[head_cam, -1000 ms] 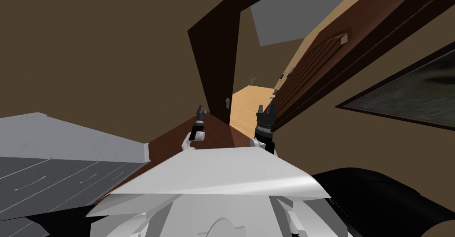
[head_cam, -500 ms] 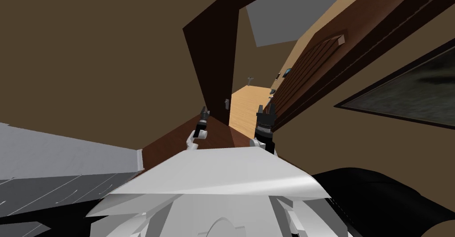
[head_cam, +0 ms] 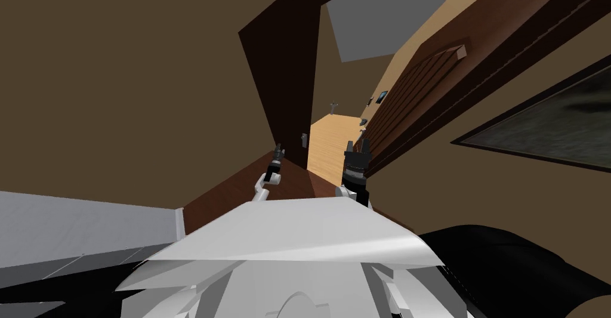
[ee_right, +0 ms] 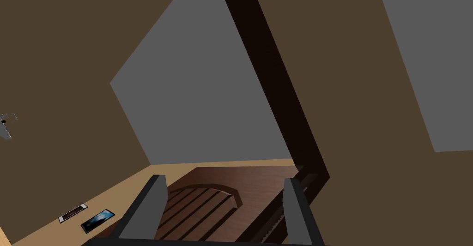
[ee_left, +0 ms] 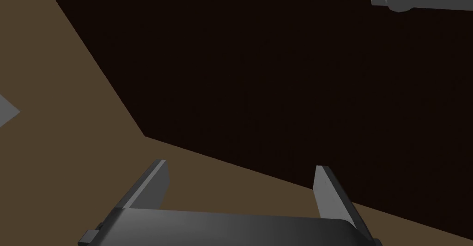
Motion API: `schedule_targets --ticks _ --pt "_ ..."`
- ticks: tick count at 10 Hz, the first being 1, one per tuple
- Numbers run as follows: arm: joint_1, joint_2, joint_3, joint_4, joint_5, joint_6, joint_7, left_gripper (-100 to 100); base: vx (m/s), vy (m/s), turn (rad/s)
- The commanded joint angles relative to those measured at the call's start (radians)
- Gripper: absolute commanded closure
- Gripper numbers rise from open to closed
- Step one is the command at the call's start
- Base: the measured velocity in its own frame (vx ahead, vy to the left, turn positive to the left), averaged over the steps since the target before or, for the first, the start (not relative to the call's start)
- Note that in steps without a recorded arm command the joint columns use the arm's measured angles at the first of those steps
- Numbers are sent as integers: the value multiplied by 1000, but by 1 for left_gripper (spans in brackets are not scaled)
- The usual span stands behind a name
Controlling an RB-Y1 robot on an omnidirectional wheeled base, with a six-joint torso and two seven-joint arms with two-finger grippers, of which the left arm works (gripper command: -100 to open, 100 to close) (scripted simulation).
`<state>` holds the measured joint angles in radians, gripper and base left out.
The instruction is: Push the door open
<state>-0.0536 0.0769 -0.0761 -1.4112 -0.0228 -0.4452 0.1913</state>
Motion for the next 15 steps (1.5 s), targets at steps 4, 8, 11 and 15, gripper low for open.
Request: schedule_targets --ticks 4,8,11,15 --pt "-76 1 -14 125 -9 -11 7 -100 51 44 -64" --pt "-121 -2 -24 209 -15 -18 9 -100 44 28 -50" --pt "-165 -5 -33 285 -21 -24 12 -100 53 41 -68" --pt "-229 -11 -46 386 -29 -34 15 -100 56 49 -72"
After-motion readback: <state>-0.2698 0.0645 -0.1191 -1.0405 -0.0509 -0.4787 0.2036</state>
